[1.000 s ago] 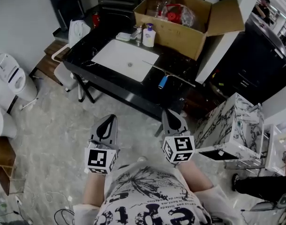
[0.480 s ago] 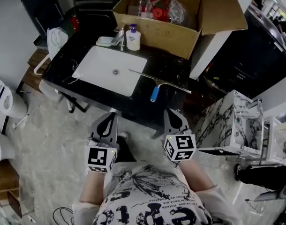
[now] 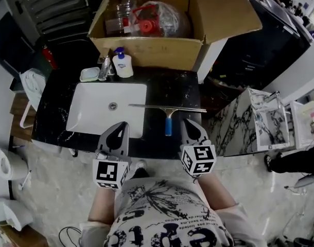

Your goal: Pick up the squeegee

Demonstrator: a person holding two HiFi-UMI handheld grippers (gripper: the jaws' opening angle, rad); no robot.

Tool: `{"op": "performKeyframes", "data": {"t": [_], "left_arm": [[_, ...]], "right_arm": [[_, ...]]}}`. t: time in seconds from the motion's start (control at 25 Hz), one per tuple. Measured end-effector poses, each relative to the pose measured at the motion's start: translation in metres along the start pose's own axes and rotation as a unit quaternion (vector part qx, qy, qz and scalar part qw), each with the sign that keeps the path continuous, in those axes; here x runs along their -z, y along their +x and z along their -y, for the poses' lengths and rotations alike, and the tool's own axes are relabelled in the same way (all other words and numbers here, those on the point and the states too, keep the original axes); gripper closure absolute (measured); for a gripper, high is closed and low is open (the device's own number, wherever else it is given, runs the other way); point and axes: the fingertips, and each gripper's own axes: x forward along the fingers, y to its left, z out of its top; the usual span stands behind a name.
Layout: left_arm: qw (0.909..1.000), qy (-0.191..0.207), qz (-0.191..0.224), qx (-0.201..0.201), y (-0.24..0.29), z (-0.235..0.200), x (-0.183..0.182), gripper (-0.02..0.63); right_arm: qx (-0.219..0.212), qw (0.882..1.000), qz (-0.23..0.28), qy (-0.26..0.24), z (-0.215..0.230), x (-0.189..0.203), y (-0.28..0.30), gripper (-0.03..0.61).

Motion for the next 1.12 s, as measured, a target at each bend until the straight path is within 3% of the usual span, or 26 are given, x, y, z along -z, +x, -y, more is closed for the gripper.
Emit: {"op": "performKeyframes", "data": {"t": [0.32,0.56,0.64,0.76,1.12], "left_arm": [[0.9981,-0.004,-0.003,0.062,0.048,-0.045,0.009,0.601],[0.9961,-0.011,-0.018,0.086,0.067,-0.064,0.017,0.601],[0.9954,-0.014,-0.023,0.092,0.072,-0.067,0.024,0.601],[0.9941,-0.016,-0.034,0.102,0.079,-0.07,0.036,0.601],[0.9914,-0.018,-0.063,0.113,0.091,-0.077,0.061,0.601]], "right_arm": [[0.069,0.995,-0.067,0.019,0.002,0.021,0.048,0.586],[0.09,0.982,-0.163,0.039,0.007,0.065,0.077,0.582],[0.084,0.976,-0.193,0.052,0.008,0.08,0.087,0.478],[0.081,0.968,-0.231,0.062,0.008,0.1,0.099,0.424],[0.097,0.95,-0.283,0.083,0.014,0.132,0.121,0.379]]}}
